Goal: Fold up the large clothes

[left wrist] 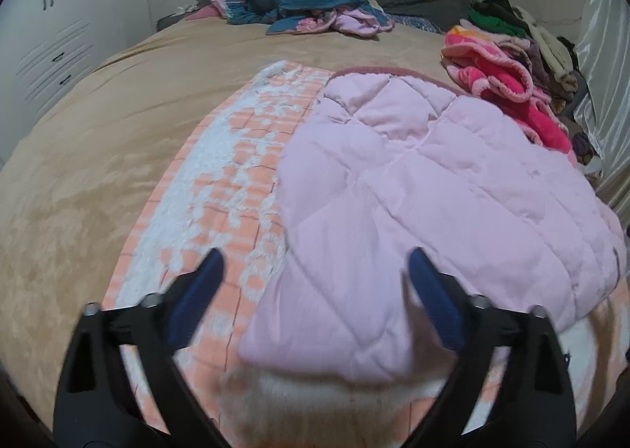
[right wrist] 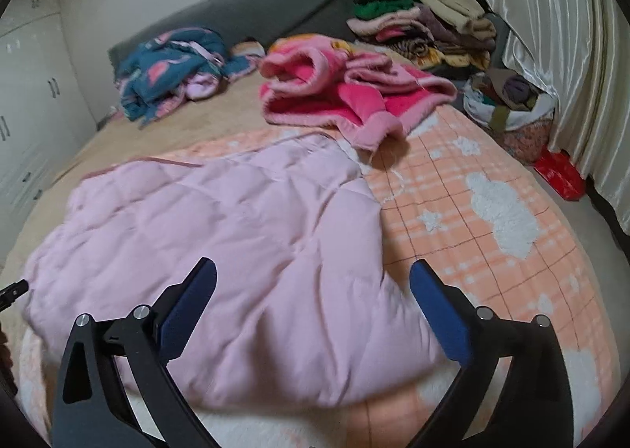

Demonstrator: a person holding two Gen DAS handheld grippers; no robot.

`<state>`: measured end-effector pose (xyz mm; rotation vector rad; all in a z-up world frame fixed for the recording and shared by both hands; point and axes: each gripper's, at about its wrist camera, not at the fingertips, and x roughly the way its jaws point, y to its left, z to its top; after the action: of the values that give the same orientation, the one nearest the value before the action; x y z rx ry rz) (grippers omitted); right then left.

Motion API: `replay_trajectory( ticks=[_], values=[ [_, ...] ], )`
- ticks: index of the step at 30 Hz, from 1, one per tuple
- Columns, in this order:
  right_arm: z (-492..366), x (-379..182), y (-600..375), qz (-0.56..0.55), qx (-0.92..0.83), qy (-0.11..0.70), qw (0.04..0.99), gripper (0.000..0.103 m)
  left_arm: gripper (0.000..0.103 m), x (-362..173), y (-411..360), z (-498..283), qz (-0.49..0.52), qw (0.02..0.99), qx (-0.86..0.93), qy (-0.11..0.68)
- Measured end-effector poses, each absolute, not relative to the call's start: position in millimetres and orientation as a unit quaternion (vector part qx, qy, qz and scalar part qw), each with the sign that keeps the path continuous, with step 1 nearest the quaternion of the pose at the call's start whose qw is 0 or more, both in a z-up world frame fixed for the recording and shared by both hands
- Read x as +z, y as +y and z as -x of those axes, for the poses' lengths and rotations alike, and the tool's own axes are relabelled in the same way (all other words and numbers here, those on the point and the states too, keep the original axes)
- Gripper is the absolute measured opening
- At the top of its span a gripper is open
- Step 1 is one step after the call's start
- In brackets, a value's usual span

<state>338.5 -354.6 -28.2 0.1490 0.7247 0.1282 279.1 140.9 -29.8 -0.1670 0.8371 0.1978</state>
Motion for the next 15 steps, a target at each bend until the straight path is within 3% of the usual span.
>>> replay_trajectory(
  ticks=[15],
  values=[
    [-259.1,-39.0,-376.9,-0.127,0.043,0.36,0.923,0.099,0.094,-27.9,129.7,-210.6,0.135,0.903,0.088,0.398]
  ],
)
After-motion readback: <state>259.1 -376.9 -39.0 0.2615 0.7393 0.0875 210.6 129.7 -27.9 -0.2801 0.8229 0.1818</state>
